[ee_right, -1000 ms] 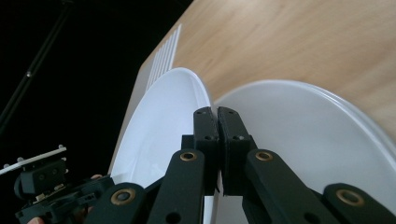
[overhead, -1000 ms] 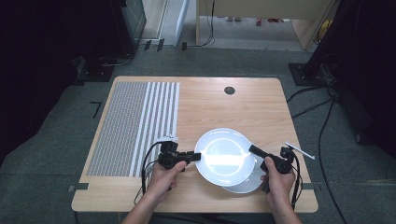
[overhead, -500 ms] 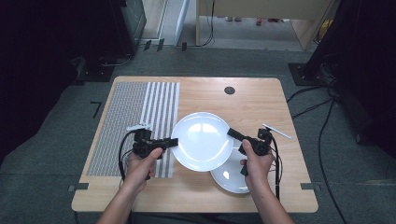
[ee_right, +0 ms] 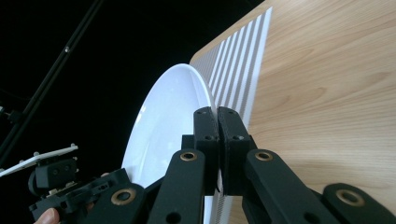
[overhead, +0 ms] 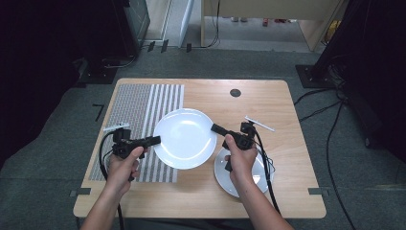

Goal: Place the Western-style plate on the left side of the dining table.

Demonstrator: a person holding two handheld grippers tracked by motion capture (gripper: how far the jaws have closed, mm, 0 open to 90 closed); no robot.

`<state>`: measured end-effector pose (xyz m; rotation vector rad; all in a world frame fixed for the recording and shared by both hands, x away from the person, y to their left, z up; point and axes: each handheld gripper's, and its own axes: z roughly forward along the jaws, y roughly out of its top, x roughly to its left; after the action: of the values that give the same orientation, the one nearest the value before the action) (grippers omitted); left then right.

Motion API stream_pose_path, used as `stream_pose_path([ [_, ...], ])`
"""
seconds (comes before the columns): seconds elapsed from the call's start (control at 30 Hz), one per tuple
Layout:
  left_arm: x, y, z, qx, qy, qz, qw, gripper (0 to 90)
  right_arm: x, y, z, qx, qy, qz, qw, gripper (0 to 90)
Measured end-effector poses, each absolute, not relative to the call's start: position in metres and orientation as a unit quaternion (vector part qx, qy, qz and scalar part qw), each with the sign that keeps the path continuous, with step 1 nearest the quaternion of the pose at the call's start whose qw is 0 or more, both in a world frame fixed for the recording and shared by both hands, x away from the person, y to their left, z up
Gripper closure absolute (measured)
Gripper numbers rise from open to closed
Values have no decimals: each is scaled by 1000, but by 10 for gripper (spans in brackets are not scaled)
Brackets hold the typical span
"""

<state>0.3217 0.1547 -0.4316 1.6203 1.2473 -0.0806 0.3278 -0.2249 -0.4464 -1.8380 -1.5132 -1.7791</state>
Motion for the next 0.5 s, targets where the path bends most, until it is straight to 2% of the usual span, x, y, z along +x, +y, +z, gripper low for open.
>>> stream_pose_path([
  [0.5,331,201,-420,661,543,-9,517,750,351,-174,-441,-604,-522,-597,89,887],
])
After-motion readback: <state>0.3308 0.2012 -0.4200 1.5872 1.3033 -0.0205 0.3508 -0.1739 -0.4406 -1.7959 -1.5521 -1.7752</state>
